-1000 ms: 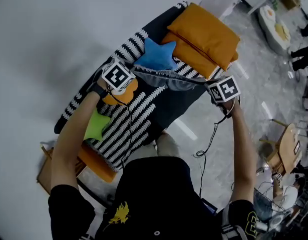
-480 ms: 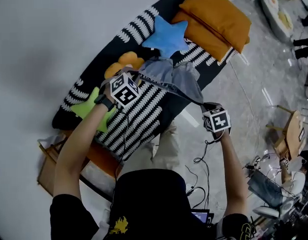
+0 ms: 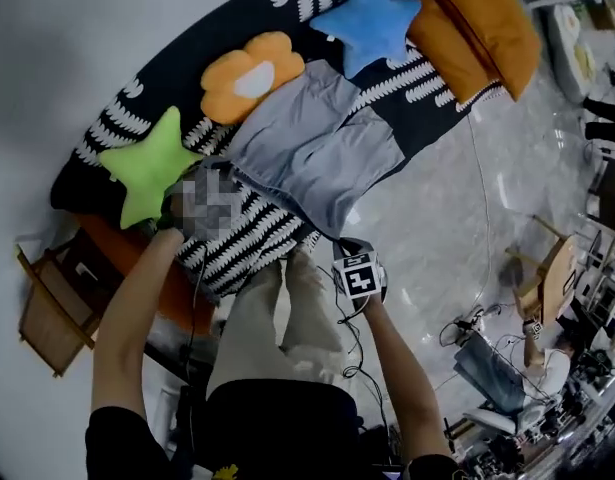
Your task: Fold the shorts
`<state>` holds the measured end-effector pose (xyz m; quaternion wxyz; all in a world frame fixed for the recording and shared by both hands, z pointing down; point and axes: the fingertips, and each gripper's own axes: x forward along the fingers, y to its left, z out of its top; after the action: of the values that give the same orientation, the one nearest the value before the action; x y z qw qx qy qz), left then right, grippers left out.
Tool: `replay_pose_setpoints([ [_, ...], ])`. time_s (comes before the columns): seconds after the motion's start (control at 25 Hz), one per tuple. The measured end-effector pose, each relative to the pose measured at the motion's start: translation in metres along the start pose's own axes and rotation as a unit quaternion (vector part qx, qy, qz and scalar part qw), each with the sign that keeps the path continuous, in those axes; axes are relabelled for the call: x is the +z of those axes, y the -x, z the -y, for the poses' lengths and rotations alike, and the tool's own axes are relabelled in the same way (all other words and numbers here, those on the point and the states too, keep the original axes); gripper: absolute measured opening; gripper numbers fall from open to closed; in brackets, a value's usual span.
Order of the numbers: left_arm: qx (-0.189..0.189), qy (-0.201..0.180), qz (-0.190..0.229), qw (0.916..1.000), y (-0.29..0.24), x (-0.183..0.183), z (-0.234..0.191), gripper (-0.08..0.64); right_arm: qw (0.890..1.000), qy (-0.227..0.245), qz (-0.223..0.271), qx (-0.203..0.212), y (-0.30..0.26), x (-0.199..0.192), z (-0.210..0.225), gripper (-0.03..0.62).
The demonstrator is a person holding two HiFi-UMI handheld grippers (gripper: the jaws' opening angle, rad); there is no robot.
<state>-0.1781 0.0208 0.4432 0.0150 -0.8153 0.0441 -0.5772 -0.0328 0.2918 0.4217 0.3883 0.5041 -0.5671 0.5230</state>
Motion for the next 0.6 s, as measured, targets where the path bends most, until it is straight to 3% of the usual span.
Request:
replay_pose_setpoints([
  [0.24,0.016,0.045,0.005,0.9988,-0.052,-0.096,0.014,0.028,1.0,0.002,-0.003,-0.001,-0.081,-0.027,-0.071,0.037],
  [0.32,0.027,0.055,-0.002,0.9981,-0.068,-0.125,0.019,0.033,1.0,0.017,-0.015,0.016,-0.108,-0.041,-0.1,0.044],
  [0.36,0.035,0.051,-0.009,0.998,-0.077,-0.138,0.019,0.062,0.999,0.027,-0.028,0.033,-0.123,-0.049,-0.118,0.112],
  [0.4,0.039,0.043,-0.018,0.9981,-0.084,-0.15,0.02,0.145,0.997,0.036,-0.046,0.052,-0.137,-0.058,-0.136,0.286],
  [0.44,0.038,0.036,-0.026,0.9983,-0.088,-0.16,0.024,0.215,0.995,0.043,-0.063,0.069,-0.147,-0.069,-0.152,0.342],
  [0.52,0.026,0.041,-0.029,0.9984,-0.09,-0.171,0.04,0.222,0.99,0.051,-0.09,0.092,-0.156,-0.091,-0.174,0.342],
  [0.6,0.007,0.085,-0.023,0.9961,-0.087,-0.177,0.062,0.235,0.988,0.065,-0.1,0.093,-0.152,-0.102,-0.177,0.342],
])
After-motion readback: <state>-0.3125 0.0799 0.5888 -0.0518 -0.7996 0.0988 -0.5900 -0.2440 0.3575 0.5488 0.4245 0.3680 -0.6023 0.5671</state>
